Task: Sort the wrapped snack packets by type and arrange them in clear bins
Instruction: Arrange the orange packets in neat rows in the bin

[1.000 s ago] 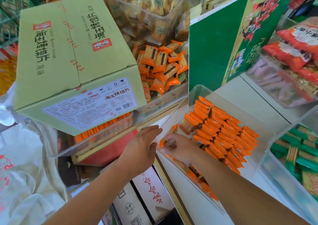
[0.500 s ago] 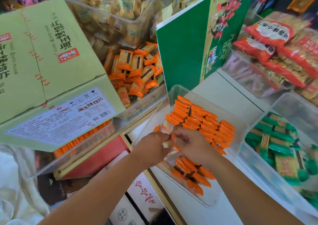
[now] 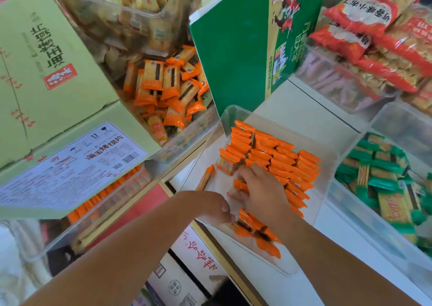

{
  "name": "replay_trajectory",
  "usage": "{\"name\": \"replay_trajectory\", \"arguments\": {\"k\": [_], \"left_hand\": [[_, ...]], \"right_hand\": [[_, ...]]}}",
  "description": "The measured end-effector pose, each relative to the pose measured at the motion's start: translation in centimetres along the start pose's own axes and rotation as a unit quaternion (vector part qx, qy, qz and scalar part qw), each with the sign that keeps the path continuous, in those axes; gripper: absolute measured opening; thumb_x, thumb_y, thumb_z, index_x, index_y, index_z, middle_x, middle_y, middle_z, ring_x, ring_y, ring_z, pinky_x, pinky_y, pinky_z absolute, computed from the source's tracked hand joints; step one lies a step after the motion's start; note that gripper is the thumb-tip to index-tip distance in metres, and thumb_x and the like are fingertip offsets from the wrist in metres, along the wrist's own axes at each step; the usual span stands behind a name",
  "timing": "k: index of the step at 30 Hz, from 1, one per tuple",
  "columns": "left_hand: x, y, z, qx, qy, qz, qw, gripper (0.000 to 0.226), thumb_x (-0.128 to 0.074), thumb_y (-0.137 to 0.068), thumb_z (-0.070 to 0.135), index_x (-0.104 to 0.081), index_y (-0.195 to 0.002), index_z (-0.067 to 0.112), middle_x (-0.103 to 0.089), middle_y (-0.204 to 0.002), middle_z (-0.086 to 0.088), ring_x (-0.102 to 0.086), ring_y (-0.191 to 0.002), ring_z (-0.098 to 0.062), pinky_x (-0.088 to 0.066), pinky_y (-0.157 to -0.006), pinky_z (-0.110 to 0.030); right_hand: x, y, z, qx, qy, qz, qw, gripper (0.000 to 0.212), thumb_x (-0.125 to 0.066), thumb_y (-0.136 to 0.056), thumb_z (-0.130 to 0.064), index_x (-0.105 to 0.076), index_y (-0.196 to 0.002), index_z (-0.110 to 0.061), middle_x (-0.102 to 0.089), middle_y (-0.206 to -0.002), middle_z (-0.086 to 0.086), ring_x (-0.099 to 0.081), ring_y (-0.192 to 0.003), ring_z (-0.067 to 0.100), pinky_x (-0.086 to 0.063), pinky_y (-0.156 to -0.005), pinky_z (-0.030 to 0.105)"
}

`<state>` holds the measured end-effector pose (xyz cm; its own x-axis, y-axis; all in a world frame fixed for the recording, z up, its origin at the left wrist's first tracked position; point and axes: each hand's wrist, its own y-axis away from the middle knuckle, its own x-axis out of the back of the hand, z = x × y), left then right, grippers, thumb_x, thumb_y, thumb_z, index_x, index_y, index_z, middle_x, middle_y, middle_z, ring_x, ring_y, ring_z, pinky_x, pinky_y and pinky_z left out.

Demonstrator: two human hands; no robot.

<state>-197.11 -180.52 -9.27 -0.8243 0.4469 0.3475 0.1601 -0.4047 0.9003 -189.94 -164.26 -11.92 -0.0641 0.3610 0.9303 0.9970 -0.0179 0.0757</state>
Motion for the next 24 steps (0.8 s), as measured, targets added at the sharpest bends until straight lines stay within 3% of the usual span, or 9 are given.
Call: {"name": "replay_trajectory", "arguments": {"k": [2,5,8,13,16,19,24], "left_hand": [[-0.1,1.1,-0.3,-0.015,0.022,0.026,0.999,0.065,-0.036,-0.095,0.077,-0.062,-0.134,0.032,-0.057,-0.133,0.005,-0.053,-0.126,-0.025,-0.044,-0.107,-0.045],[0.0,3.6,-1.0,-0.038,0.03,0.073,0.996,0.06,-0.048,-0.088,0.08,-0.063,-0.118,0.029,-0.051,-0.121,0.009,-0.055,-0.11,-0.018,-0.049,-0.092,-0.038],[0.3,5.2,-1.7,-0.06,0.051,0.12,0.99,0.049,-0.069,-0.082,0.07,-0.059,-0.1,0.026,-0.056,-0.105,0.01,-0.058,-0.09,-0.015,-0.043,-0.07,-0.029],[0.7,5.8,-2.6,-0.065,0.116,0.22,0.966,0.033,-0.076,-0.081,0.056,-0.062,-0.084,0.026,-0.062,-0.084,0.01,-0.057,-0.073,-0.008,-0.039,-0.058,-0.025],[0.1,3.2,-1.6,-0.01,0.104,0.31,0.945,0.04,-0.068,-0.084,0.064,-0.061,-0.084,0.024,-0.06,-0.087,0.004,-0.057,-0.08,-0.016,-0.043,-0.063,-0.03],[-0.9,0.1,0.6,0.04,0.097,0.337,0.935,0.041,-0.069,-0.084,0.059,-0.067,-0.103,0.022,-0.057,-0.103,0.0,-0.059,-0.095,-0.021,-0.049,-0.073,-0.032],[-1.9,-1.6,2.5,0.045,0.264,0.383,0.884,0.068,-0.087,-0.071,0.049,-0.06,-0.127,0.023,-0.056,-0.116,0.005,-0.056,-0.097,-0.012,-0.039,-0.072,-0.025]], "right_hand": [[0.1,0.1,0.1,-0.007,-0.025,-0.003,1.0,0.041,-0.083,-0.078,-0.034,-0.057,-0.108,-0.025,-0.051,-0.109,-0.003,-0.057,-0.09,0.02,-0.045,-0.066,0.029],[0.1,0.2,0.4,-0.008,-0.019,-0.002,1.0,0.041,-0.087,-0.073,-0.031,-0.057,-0.102,-0.026,-0.049,-0.106,-0.004,-0.06,-0.088,0.02,-0.047,-0.063,0.03],[-0.2,0.4,0.6,-0.012,-0.029,-0.002,1.0,0.039,-0.089,-0.07,-0.027,-0.06,-0.097,-0.027,-0.049,-0.101,-0.005,-0.06,-0.085,0.02,-0.049,-0.061,0.031],[0.0,0.5,0.6,-0.03,-0.074,-0.006,0.997,0.026,-0.084,-0.079,-0.029,-0.071,-0.102,-0.027,-0.05,-0.102,-0.007,-0.062,-0.088,0.019,-0.047,-0.065,0.028],[0.6,1.0,0.5,-0.065,-0.164,0.001,0.984,0.026,-0.077,-0.087,-0.027,-0.069,-0.112,-0.03,-0.053,-0.109,-0.013,-0.062,-0.092,0.011,-0.054,-0.071,0.028],[1.0,2.1,0.8,-0.073,-0.223,0.003,0.972,0.026,-0.074,-0.088,-0.017,-0.071,-0.111,-0.03,-0.056,-0.101,-0.019,-0.058,-0.086,-0.001,-0.053,-0.071,0.022],[1.8,3.6,1.3,-0.091,-0.25,0.008,0.964,0.02,-0.074,-0.088,-0.012,-0.073,-0.102,-0.027,-0.059,-0.093,-0.02,-0.059,-0.083,-0.002,-0.047,-0.07,0.015]]}}
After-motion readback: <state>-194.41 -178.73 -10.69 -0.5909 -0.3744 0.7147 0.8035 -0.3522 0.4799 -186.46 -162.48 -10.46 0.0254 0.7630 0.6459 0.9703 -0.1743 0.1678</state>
